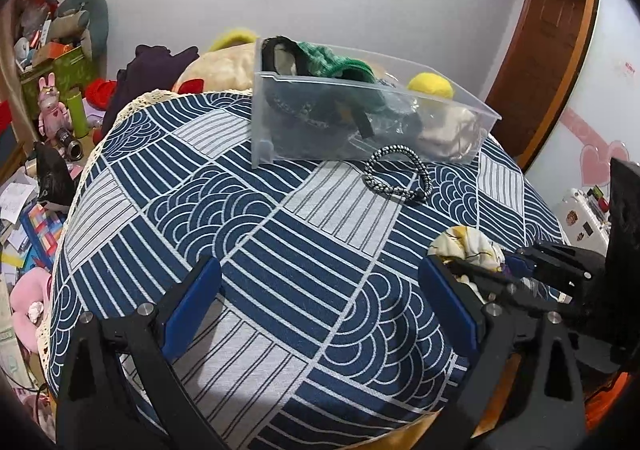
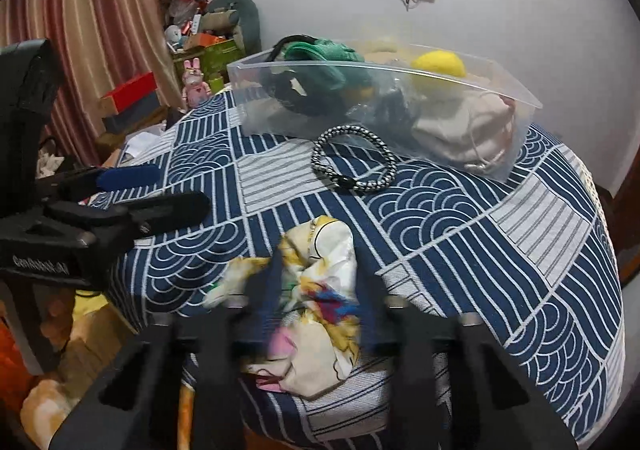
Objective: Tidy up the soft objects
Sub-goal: 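Grasp the beaded bracelet with the left tool while the right grasps the floral scrunchie, then carry the bracelet and scrunchie into the clear box and release both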
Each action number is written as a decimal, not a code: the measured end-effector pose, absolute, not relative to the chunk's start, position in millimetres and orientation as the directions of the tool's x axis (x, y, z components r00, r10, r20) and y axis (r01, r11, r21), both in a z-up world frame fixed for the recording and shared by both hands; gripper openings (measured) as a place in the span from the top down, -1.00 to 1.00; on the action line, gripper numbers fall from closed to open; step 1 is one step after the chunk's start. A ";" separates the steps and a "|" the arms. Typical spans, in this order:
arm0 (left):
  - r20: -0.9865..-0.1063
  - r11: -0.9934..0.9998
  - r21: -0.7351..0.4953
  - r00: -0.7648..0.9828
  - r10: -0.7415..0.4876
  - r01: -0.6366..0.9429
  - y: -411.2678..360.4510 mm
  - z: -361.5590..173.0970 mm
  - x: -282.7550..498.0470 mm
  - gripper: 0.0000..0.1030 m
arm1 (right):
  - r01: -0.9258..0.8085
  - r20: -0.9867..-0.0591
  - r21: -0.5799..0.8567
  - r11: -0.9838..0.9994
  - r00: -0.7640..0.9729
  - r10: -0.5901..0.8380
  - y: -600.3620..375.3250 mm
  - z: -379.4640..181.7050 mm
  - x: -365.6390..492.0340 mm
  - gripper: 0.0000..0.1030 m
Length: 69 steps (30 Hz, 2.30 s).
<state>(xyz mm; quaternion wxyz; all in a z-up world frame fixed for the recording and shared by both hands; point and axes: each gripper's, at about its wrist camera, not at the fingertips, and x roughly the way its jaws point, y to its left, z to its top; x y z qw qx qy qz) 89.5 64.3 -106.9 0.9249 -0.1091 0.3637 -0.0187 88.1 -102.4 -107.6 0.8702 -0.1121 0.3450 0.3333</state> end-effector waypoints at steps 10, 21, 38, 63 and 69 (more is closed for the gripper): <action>-0.656 0.981 -0.192 0.746 -0.118 -0.014 52.4 -94.3 117.8 -0.89 | -0.574 -0.611 0.068 0.816 0.623 0.489 -133.1 -80.7 104.5 0.79; -0.677 0.989 -0.145 0.727 -0.117 0.024 32.8 -91.6 165.2 0.08 | -0.517 -0.527 0.100 0.850 0.697 0.486 -157.2 -55.7 125.1 0.79; -0.702 0.985 -0.164 0.695 -0.155 0.053 31.8 -102.7 192.0 0.87 | -0.528 -0.555 0.113 0.842 0.669 0.494 -157.0 -67.8 131.6 0.79; -0.496 0.985 -0.162 0.867 -0.034 -0.054 80.7 -18.9 155.9 0.87 | -0.561 -0.402 0.034 0.827 0.750 0.525 -120.8 3.7 160.7 0.79; -0.524 0.976 -0.190 0.851 -0.007 -0.108 95.7 -26.1 176.7 0.87 | -0.579 -0.414 0.027 0.815 0.735 0.536 -98.2 3.6 178.4 0.79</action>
